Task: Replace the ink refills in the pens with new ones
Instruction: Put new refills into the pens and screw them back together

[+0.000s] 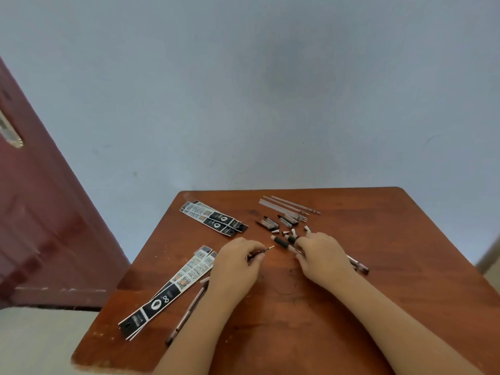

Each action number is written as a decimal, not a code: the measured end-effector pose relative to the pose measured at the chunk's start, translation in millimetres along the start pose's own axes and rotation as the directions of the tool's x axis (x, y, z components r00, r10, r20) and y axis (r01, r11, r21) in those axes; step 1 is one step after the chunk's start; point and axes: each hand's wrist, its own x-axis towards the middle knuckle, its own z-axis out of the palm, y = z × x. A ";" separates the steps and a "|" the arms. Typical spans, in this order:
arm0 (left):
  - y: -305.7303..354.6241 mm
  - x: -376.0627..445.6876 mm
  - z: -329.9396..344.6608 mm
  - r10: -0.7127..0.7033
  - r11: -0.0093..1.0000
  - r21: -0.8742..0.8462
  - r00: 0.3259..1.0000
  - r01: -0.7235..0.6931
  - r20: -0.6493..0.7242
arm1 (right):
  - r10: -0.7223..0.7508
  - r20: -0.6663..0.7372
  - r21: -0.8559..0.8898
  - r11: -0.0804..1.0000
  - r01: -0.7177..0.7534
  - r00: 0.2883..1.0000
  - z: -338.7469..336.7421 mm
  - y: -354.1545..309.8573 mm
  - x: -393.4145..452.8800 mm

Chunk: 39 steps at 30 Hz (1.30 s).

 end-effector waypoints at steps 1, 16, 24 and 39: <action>2.3 2.8 0.8 -0.006 1.000 -0.022 1.000 0.006 -0.015 | 0.016 0.004 0.047 0.999 -0.016 1.000 -1.7 2.0 -0.7; 11.7 33.8 19.0 -0.398 0.677 -0.723 0.895 0.139 -0.201 | 0.051 -0.273 0.375 0.925 0.058 0.961 -5.8 22.9 -10.0; 0.2 33.7 14.8 -0.570 0.411 -0.901 0.810 0.138 -0.136 | 0.023 -0.310 0.466 0.875 0.131 0.950 -7.5 12.5 -12.9; -11.9 38.9 8.0 -0.709 0.086 -0.996 0.700 -0.029 -0.081 | 0.073 -0.273 0.457 0.887 0.062 0.959 -3.8 9.7 -10.8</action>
